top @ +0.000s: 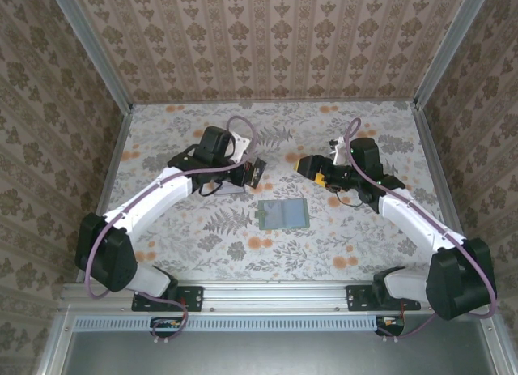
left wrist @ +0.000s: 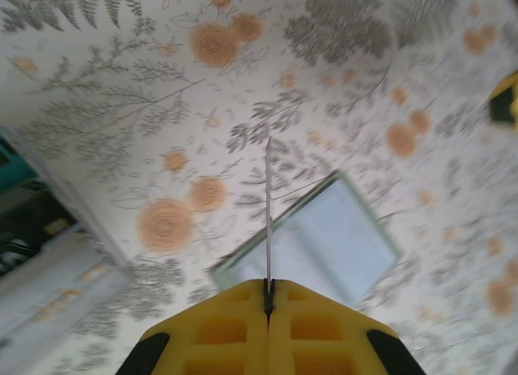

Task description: Take the credit cards out of the card holder

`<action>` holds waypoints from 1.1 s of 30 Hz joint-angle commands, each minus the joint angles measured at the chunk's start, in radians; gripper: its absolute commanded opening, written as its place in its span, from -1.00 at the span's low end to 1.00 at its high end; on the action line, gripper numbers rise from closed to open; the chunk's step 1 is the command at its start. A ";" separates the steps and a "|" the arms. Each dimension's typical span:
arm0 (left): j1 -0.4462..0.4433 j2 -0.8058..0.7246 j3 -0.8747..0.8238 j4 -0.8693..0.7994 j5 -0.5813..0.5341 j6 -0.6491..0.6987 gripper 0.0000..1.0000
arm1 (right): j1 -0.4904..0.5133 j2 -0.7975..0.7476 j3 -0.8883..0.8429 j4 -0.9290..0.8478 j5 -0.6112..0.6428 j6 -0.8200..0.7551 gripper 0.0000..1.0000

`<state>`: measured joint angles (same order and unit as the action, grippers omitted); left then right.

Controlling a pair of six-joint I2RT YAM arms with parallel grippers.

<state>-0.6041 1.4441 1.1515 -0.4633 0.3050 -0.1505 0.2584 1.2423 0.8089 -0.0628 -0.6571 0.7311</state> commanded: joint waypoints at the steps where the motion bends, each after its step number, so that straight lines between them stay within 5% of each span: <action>1: 0.002 -0.042 -0.016 -0.039 -0.090 0.375 -1.00 | -0.005 -0.035 0.036 -0.056 0.034 -0.048 0.99; 6: 0.020 -0.037 -0.043 -0.050 -0.109 0.752 -1.00 | -0.008 -0.060 0.028 -0.074 0.049 -0.067 0.99; 15: 0.081 0.015 -0.064 -0.002 -0.227 1.169 -1.00 | -0.020 -0.112 0.001 -0.101 0.071 -0.080 0.99; 33: 0.173 0.136 -0.091 0.105 -0.199 1.251 -1.00 | -0.034 -0.130 -0.011 -0.121 0.087 -0.082 0.99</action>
<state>-0.4591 1.5623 1.0733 -0.3775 0.0895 1.0744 0.2325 1.1313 0.8097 -0.1658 -0.5823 0.6598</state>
